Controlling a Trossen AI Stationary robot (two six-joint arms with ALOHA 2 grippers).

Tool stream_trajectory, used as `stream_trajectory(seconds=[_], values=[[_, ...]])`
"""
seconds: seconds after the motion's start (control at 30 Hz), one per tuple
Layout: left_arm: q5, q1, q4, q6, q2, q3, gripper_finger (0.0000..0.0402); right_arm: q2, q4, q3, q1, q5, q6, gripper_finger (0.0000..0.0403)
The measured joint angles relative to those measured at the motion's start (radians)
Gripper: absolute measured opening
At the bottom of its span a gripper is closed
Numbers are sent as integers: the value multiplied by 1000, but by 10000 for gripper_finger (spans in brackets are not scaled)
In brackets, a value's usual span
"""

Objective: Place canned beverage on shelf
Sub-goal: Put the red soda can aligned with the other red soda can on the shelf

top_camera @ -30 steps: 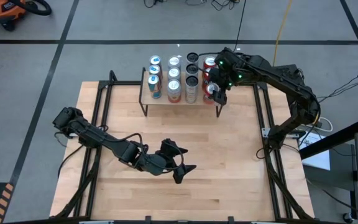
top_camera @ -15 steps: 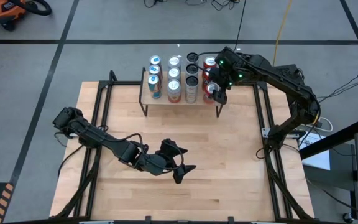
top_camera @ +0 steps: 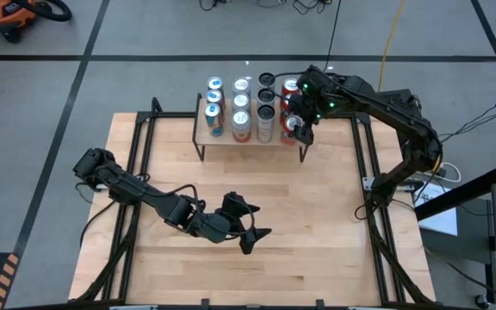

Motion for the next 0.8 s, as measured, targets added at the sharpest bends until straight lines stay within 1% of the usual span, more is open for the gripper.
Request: stream_trajectory(seconds=[0.3, 0.67, 0.8], values=[[0, 0, -1, -1, 0, 0, 400, 34, -19, -1, 0, 0, 3, 290], [0, 0, 0, 0, 0, 0, 400, 35, -14, -1, 0, 7, -8, 291], [0, 0, 0, -1, 0, 0, 400, 35, -13, -1, 0, 24, -8, 299]])
